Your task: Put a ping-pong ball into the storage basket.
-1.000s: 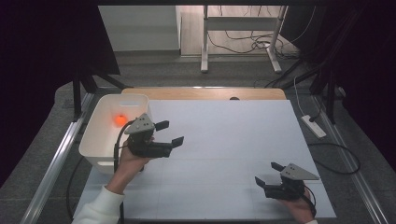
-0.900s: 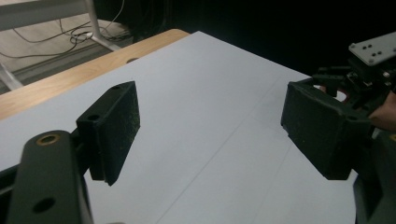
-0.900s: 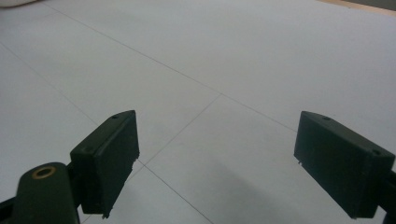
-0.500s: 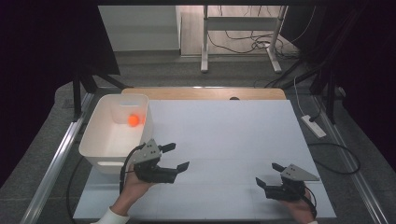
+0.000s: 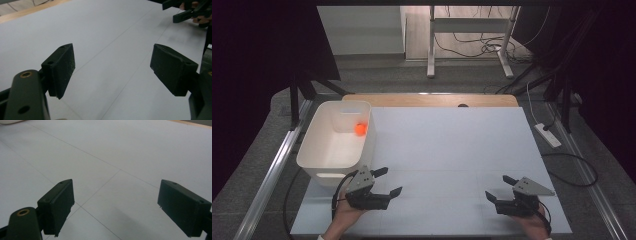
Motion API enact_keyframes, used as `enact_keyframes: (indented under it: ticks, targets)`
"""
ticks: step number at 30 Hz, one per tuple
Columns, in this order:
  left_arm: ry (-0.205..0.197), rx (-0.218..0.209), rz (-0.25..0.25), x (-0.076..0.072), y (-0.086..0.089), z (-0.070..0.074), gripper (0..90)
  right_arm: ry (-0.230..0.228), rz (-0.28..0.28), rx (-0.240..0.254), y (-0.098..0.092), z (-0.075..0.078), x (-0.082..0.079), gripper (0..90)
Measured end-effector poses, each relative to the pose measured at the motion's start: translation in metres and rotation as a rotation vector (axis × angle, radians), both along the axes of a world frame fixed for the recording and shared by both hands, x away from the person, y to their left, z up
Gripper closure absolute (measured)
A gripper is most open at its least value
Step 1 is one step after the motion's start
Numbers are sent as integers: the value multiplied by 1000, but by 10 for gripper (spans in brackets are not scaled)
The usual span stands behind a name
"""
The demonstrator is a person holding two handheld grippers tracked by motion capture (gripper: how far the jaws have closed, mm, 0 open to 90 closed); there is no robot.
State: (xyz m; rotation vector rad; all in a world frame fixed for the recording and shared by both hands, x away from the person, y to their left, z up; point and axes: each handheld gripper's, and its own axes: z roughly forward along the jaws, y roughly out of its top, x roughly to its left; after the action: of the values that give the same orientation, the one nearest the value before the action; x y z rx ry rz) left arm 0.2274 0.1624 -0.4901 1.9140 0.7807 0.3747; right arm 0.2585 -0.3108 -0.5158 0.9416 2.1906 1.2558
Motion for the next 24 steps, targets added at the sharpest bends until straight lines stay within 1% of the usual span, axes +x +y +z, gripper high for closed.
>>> enact_keyframes:
  ticks: [2, 3, 4, 8, 9, 10, 13, 20, 24]
  targets:
    - [5, 1, 4, -1, 2, -2, 207, 0, 2, 0, 0, 0, 0, 137]
    - [18, 2, 20, -3, 8, -7, 207, 0, 3, -1, 0, 0, 0, 137]
    - [18, 2, 20, -3, 8, -7, 207, 0, 3, -1, 0, 0, 0, 137]
    - [31, 1, 42, -6, 17, -15, 207, 3, 6, -1, 1, -1, 0, 137]
    - [32, 4, 44, -6, 18, -16, 207, 2, 7, -1, 1, -1, 1, 137]
    - [32, 18, 53, -7, 18, -18, 207, 2, 8, 0, 1, -1, 1, 137]
    - [32, 15, 51, -8, 19, -19, 207, 2, 12, -1, 1, 0, 0, 137]
    - [32, 4, 72, -8, 21, -20, 207, 2, 26, 1, 1, 0, 0, 137]
    - [33, 3, 70, -8, 21, -20, 207, -1, 38, 1, 2, -1, -1, 137]
